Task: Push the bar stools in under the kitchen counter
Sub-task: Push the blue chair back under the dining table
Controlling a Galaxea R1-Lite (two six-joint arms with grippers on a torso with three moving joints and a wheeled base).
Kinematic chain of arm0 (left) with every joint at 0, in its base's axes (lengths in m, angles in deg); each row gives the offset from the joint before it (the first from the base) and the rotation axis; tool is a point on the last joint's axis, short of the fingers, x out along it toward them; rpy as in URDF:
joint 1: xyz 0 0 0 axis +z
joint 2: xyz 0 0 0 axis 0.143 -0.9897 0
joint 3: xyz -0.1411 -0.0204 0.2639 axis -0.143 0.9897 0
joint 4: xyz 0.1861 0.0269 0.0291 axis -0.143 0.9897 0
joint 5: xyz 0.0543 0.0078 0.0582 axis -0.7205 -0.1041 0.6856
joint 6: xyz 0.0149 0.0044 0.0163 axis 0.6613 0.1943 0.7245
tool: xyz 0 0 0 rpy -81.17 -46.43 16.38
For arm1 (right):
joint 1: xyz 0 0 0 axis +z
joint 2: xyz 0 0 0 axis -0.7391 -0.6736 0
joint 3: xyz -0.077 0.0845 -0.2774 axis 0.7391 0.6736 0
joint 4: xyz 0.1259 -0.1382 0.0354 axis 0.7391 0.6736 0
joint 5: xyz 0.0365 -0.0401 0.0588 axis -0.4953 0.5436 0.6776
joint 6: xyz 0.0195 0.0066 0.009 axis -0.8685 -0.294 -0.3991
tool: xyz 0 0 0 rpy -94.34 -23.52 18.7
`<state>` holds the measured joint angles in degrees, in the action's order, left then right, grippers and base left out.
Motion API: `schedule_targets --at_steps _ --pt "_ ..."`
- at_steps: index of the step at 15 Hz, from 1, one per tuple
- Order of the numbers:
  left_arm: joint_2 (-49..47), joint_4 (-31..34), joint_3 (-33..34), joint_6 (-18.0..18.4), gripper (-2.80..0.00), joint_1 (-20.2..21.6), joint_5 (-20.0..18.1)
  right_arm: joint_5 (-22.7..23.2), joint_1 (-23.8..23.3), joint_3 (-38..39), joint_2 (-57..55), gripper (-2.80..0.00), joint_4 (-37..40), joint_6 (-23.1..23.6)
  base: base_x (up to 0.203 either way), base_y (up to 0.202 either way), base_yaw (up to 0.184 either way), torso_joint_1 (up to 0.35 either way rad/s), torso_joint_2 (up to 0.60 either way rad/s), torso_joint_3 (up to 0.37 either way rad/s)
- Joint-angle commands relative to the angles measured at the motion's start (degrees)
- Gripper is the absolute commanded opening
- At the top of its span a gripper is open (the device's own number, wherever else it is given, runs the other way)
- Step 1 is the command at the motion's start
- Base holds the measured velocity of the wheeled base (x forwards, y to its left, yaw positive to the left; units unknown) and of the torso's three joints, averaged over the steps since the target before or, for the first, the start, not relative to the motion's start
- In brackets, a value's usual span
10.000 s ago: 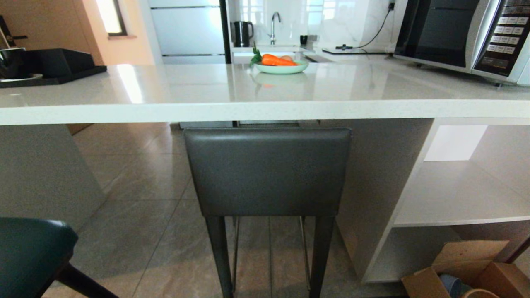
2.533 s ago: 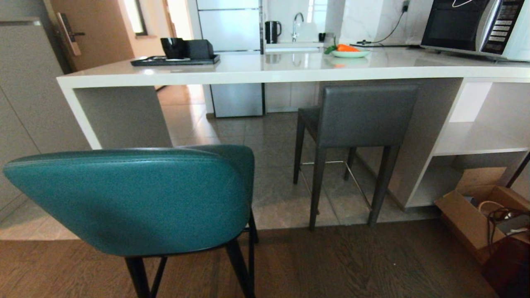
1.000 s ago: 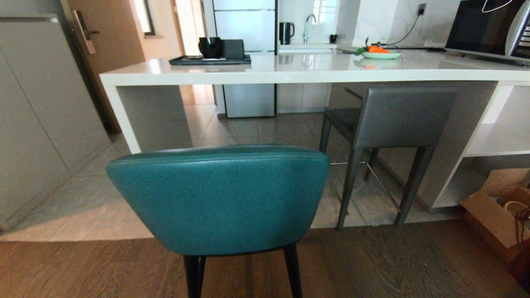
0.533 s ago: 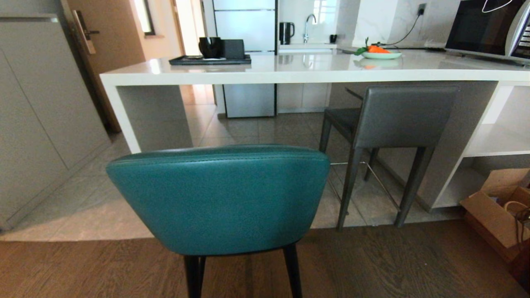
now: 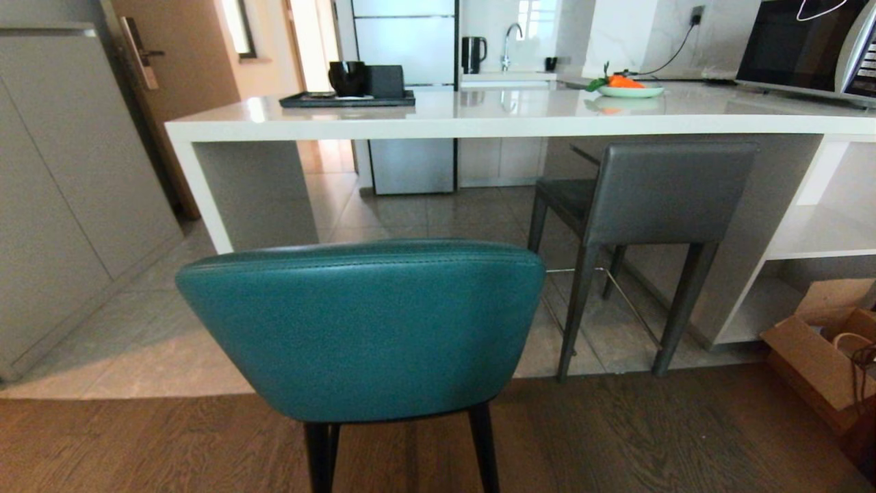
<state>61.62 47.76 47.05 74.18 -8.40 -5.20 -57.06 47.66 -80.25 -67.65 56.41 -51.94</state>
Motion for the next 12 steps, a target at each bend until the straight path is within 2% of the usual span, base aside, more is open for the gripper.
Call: schedule_targets --at_steps 1,12 --pt "-0.09 -0.1 2.29 0.01 -2.8 0.09 0.02 0.01 0.0 1.25 -0.04 -2.8 -0.03 0.04 0.0 0.0 0.0 0.0 0.0 0.0" --pt "-0.09 -0.1 2.29 0.04 -2.8 0.04 0.02 0.06 0.0 1.32 -0.04 -2.8 -0.07 0.13 0.0 0.0 0.0 0.0 0.0 0.0"
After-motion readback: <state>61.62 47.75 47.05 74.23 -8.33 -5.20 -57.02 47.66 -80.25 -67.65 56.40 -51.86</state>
